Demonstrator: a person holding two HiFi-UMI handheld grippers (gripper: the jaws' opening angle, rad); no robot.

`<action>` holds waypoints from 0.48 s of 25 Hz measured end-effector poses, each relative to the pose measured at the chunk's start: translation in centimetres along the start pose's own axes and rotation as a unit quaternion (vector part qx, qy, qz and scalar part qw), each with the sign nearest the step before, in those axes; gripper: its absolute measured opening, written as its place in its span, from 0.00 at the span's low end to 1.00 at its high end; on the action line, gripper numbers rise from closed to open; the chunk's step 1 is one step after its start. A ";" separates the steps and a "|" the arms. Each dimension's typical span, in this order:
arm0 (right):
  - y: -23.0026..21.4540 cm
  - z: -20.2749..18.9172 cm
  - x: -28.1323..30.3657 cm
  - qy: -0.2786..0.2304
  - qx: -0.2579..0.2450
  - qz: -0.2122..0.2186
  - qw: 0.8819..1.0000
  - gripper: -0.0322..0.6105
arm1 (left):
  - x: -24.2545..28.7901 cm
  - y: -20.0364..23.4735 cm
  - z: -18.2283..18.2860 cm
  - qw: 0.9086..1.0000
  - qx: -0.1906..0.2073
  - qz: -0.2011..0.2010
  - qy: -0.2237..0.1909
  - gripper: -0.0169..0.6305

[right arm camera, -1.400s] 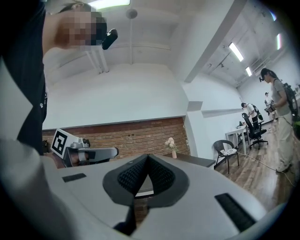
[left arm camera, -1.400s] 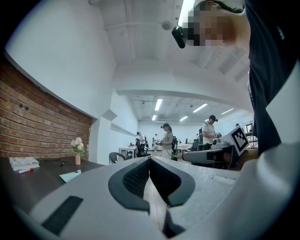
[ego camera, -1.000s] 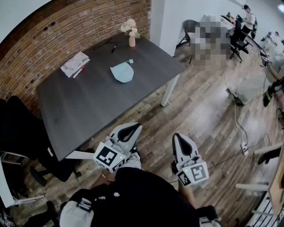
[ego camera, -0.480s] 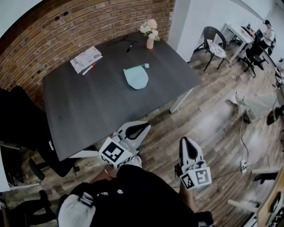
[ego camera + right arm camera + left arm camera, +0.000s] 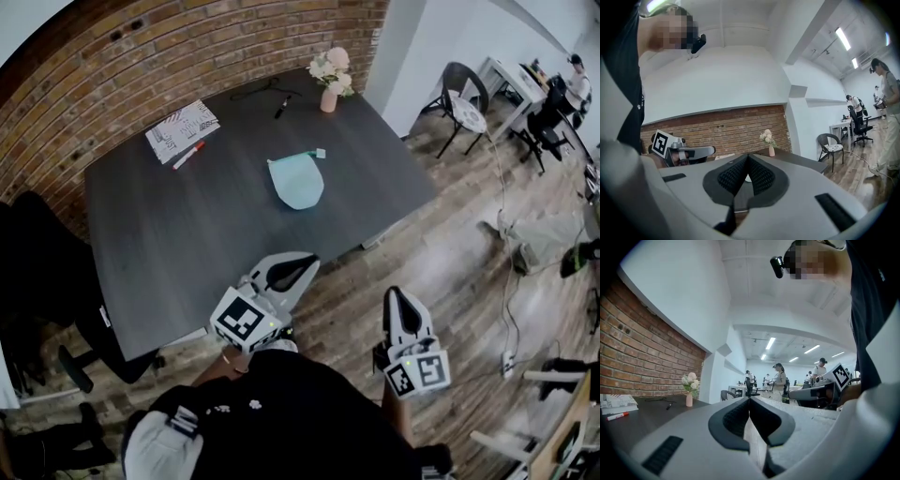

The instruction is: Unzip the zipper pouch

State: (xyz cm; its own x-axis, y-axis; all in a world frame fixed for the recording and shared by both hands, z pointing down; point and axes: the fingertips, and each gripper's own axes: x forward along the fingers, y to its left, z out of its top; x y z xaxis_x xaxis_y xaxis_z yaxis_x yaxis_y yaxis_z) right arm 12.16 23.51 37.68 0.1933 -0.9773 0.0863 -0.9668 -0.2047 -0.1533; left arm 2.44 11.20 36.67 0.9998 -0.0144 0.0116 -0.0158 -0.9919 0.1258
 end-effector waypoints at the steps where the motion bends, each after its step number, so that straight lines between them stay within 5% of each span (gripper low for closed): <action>1: -0.1 0.1 0.9 0.000 -0.001 0.003 1.000 0.05 | 0.0 0.9 -0.2 1.000 -0.002 0.005 0.001 0.03; 12: 0.7 0.6 9.4 0.008 -0.013 0.038 0.999 0.05 | 0.1 8.8 -0.2 0.999 -0.002 0.041 -0.005 0.03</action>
State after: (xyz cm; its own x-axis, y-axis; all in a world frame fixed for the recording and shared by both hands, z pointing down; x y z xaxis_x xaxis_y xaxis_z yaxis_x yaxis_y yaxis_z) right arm 13.37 14.13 37.81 0.1168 -0.9889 0.0914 -0.9825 -0.1285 -0.1350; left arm 2.42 2.45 37.94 0.9951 -0.0978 0.0130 -0.0986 -0.9868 0.1286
